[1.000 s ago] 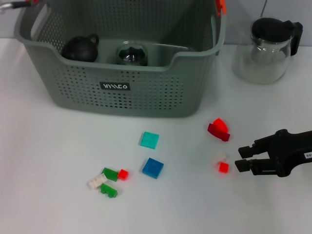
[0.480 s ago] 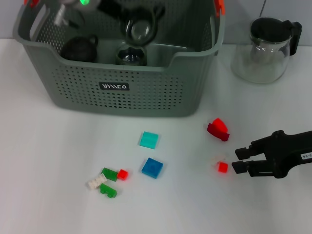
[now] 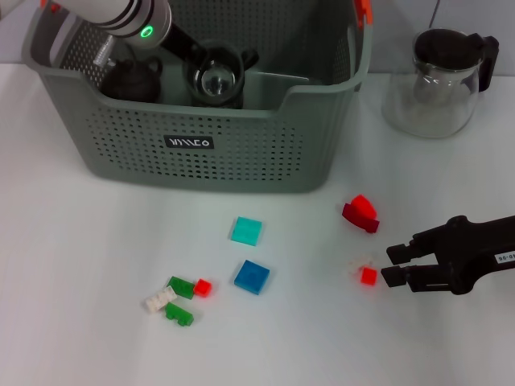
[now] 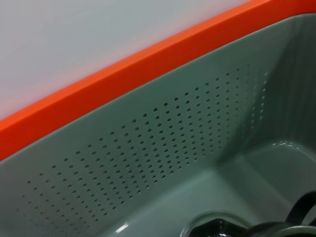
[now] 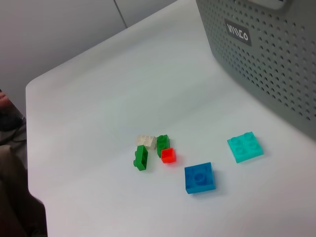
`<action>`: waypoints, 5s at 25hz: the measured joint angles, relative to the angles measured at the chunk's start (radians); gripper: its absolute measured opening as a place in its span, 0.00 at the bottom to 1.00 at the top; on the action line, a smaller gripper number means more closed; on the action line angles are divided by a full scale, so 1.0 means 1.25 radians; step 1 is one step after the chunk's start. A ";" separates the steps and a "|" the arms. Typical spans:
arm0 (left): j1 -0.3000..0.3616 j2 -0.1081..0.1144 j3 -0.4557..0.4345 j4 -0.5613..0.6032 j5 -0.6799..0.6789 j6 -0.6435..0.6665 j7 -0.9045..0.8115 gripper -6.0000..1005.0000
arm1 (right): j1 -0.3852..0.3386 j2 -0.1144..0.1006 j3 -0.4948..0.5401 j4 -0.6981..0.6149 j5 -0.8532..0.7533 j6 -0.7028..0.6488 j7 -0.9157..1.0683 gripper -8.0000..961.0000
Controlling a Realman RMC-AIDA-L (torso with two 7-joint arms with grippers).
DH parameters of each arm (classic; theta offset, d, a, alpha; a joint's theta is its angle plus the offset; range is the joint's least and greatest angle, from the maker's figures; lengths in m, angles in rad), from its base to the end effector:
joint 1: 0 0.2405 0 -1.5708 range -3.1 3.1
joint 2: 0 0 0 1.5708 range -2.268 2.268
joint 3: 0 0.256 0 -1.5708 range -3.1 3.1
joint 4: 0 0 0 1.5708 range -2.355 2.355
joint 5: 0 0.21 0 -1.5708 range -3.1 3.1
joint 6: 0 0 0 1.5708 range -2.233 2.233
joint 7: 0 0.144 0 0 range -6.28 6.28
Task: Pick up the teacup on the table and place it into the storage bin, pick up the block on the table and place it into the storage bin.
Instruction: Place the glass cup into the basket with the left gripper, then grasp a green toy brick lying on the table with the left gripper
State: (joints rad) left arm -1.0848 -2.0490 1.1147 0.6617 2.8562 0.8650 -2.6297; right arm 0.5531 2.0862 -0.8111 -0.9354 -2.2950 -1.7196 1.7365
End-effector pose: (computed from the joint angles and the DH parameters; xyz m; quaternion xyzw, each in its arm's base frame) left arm -0.1419 0.4966 -0.0013 -0.8653 -0.3039 0.0938 0.3874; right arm 0.2488 0.3216 0.0118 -0.9634 0.2572 0.0706 0.0288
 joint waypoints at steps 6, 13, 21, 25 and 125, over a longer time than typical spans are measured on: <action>0.003 0.000 -0.010 0.014 0.001 0.009 -0.028 0.15 | 0.001 0.000 0.001 0.000 0.001 -0.001 0.000 0.43; 0.122 -0.052 -0.108 0.298 -0.120 0.098 0.034 0.42 | -0.002 0.000 0.005 0.000 0.003 -0.002 -0.004 0.43; 0.264 -0.005 -0.398 0.316 -0.818 0.533 0.356 0.51 | 0.000 0.000 0.006 0.000 0.004 -0.001 -0.006 0.43; 0.284 0.051 -0.559 0.144 -0.991 0.778 0.471 0.54 | 0.000 -0.001 0.005 0.000 0.004 -0.001 -0.006 0.43; 0.619 -0.093 -0.572 -0.037 -0.491 0.458 1.405 0.20 | 0.010 0.000 0.004 0.030 0.003 0.011 -0.016 0.44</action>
State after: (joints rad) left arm -0.3107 -2.1649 0.3994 0.6157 2.2426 1.4378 -0.8739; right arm 0.5660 2.0862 -0.8059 -0.8974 -2.2911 -1.7058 1.7165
